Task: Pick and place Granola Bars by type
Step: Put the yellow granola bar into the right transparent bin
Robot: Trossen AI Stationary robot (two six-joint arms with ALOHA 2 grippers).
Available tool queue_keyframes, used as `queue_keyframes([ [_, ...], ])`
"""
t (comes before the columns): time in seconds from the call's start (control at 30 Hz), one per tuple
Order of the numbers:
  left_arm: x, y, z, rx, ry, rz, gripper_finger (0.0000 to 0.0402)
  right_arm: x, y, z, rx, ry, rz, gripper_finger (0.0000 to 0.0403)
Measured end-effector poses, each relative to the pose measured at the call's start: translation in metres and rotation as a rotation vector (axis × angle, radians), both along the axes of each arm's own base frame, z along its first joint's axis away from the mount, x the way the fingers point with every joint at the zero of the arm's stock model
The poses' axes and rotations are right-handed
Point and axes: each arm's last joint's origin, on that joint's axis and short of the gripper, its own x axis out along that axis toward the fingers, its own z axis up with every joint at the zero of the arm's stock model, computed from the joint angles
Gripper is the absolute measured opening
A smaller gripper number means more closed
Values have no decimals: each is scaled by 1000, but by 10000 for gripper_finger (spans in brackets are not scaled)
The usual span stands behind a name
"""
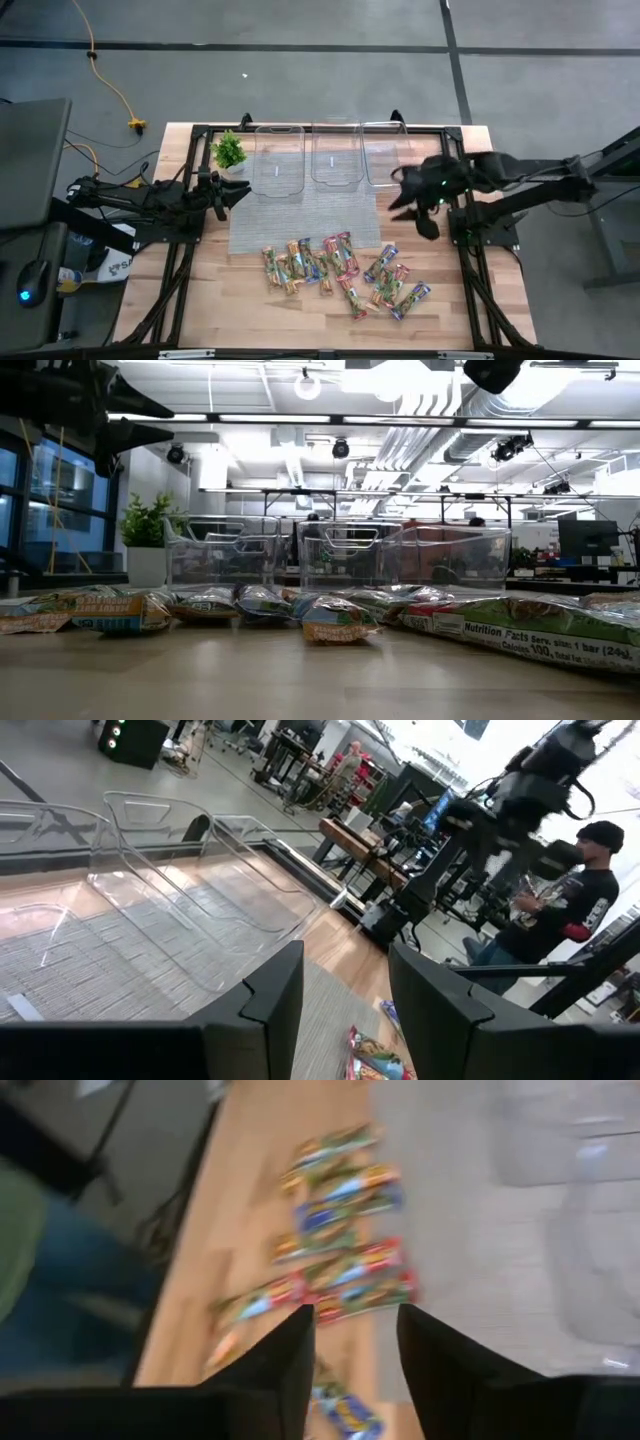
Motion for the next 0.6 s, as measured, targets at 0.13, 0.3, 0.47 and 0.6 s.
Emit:
queue_keyframes([
  [0.13, 0, 0, -1, -2, 9, -1, 142, 16, 20, -14, 11, 77, 105, 154],
  [0.3, 0, 0, -3, 2, 30, -1, 142, 35, 43, -42, -27, 222, 236, 182],
  [0.47, 0, -1, -5, 4, 55, -47, 142, 56, 58, -72, -41, 349, 306, 213],
  [0.6, 0, -2, -8, 5, 80, -77, 142, 68, 69, -97, -80, 428, 363, 226],
])
